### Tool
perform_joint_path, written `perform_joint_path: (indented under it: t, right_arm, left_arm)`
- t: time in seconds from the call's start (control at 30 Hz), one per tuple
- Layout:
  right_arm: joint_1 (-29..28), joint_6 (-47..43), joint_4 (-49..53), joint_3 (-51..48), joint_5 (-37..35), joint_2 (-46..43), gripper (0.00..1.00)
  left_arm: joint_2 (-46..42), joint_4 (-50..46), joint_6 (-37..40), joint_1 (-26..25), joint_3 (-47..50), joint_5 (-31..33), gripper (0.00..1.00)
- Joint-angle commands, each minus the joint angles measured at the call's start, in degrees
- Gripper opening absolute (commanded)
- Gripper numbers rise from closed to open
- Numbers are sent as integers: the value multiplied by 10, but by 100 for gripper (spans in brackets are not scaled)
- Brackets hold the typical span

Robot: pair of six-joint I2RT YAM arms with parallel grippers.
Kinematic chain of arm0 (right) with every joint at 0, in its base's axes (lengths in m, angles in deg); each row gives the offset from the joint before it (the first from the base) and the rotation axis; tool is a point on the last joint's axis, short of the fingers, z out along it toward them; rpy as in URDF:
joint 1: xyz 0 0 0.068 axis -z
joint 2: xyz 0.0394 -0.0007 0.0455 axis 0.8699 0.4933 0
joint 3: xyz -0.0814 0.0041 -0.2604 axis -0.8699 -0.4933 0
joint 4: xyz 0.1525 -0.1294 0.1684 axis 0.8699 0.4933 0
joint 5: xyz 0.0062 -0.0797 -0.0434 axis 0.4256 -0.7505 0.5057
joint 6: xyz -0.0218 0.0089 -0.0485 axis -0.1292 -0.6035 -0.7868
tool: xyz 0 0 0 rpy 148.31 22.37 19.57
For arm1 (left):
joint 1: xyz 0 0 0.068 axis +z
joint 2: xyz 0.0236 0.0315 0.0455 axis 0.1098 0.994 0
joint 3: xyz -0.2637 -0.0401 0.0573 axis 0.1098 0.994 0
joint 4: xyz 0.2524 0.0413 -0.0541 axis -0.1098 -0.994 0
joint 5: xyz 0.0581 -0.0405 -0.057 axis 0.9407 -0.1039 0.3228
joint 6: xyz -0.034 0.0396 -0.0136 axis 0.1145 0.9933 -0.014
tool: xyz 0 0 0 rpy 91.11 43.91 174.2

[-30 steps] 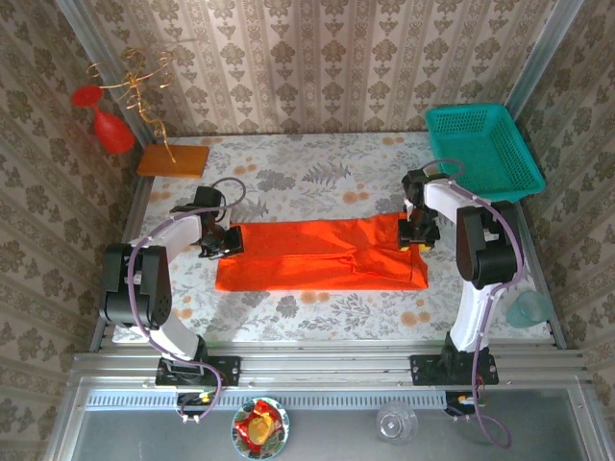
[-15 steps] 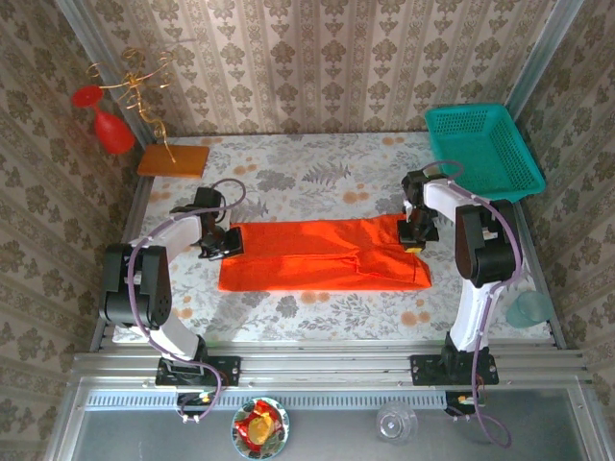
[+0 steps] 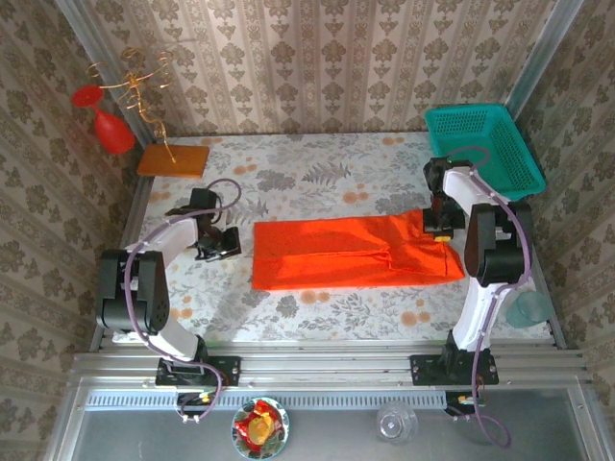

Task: Fold the inside-out t-shirt
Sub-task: Fold the T-shirt at the center of the table.

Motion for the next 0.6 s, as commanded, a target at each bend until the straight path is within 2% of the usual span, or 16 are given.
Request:
perform_joint_path:
  t: [0.0, 0.17, 0.4, 0.57]
  right_arm:
    - [-11, 11, 54, 28, -44, -42, 0]
    - [-47, 21, 78, 46, 2, -68, 0]
    - [-128, 56, 68, 65, 146, -79, 0]
    - [-189, 104, 56, 90, 227, -54, 0]
  left_arm:
    - [29, 40, -33, -21, 13, -44, 0]
    - [52, 57, -43, -35, 14, -43, 0]
    - [70, 86, -54, -47, 23, -68, 0]
    - [85, 117, -65, -53, 37, -85, 0]
